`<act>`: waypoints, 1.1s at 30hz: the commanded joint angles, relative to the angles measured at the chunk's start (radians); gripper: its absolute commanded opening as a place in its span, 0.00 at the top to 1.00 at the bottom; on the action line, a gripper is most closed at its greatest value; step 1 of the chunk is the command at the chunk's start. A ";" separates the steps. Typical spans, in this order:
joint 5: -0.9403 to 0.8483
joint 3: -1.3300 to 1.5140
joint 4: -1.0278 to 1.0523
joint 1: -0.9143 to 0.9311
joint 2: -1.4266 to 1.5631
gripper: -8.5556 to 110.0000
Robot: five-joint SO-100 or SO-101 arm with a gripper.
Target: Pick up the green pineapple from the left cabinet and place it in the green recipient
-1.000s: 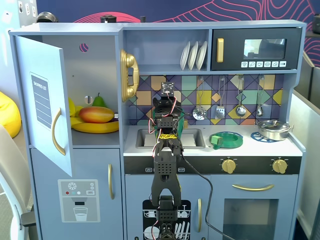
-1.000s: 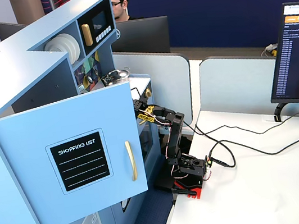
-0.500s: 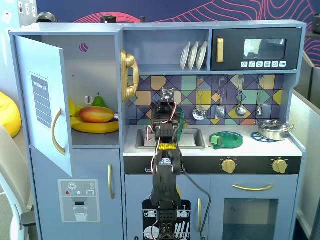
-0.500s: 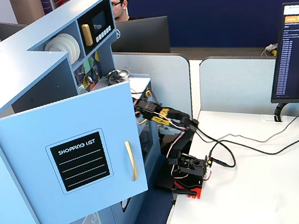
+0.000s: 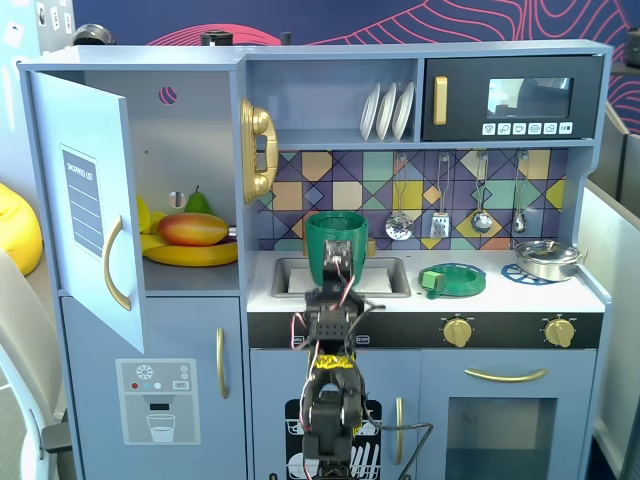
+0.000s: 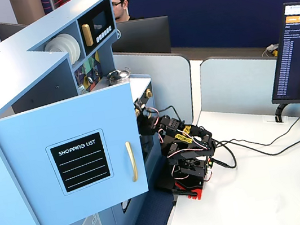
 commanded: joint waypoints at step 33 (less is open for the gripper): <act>0.153 0.385 0.936 -0.046 0.247 0.74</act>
